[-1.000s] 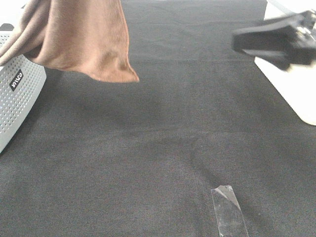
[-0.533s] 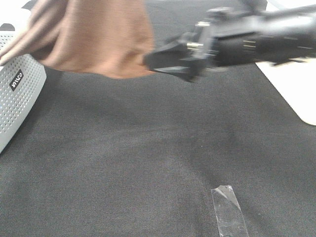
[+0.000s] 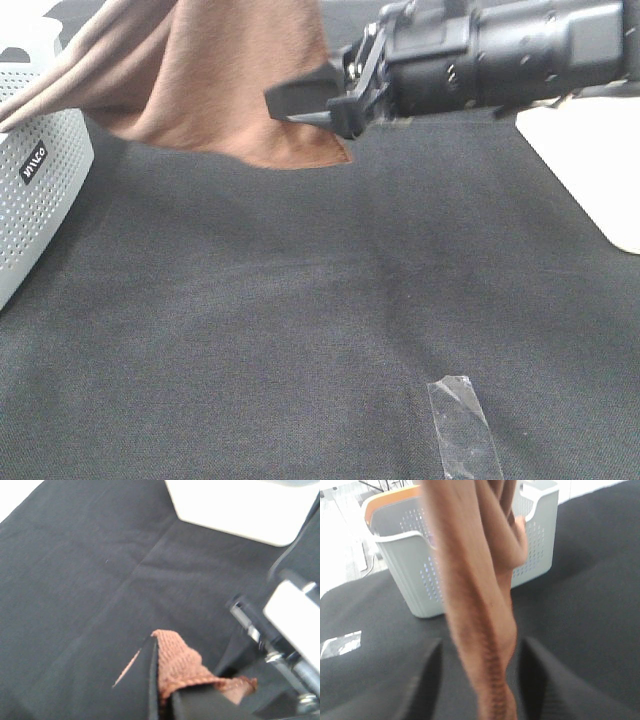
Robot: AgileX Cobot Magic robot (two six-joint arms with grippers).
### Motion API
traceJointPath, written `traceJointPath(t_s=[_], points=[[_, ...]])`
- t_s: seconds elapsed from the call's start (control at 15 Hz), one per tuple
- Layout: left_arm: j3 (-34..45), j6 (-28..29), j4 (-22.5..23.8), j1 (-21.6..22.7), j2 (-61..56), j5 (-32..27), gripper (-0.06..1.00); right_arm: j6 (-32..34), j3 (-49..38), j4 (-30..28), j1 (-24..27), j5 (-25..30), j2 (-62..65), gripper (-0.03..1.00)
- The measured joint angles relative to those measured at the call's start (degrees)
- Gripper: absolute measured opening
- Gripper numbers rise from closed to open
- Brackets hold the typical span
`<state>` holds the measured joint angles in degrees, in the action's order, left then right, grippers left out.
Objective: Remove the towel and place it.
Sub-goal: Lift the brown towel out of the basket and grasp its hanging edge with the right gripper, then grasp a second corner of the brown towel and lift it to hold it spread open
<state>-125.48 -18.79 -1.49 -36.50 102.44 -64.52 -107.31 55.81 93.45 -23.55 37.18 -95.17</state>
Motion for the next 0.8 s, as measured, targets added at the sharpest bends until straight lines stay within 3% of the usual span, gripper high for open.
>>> traceJointPath(t_s=[0.2, 0.4, 0.67, 0.8], points=[[0.0, 0.0, -1.6, 0.0, 0.0, 0.1, 0.00, 0.0, 0.0, 0.0, 0.0, -0.7, -1.4, 0.31], [0.0, 0.0, -1.6, 0.0, 0.0, -0.2, 0.00, -0.2, 0.0, 0.0, 0.0, -0.8, -1.4, 0.00], [0.0, 0.1, 1.9, 0.0, 0.0, -2.6, 0.00, 2.0, 0.0, -0.2, 0.0, 0.2, -1.4, 0.00], [0.0, 0.0, 5.4, 0.0, 0.0, -4.8, 0.00, 11.3, 1.0, -5.3, 0.0, -0.1, -1.1, 0.00]])
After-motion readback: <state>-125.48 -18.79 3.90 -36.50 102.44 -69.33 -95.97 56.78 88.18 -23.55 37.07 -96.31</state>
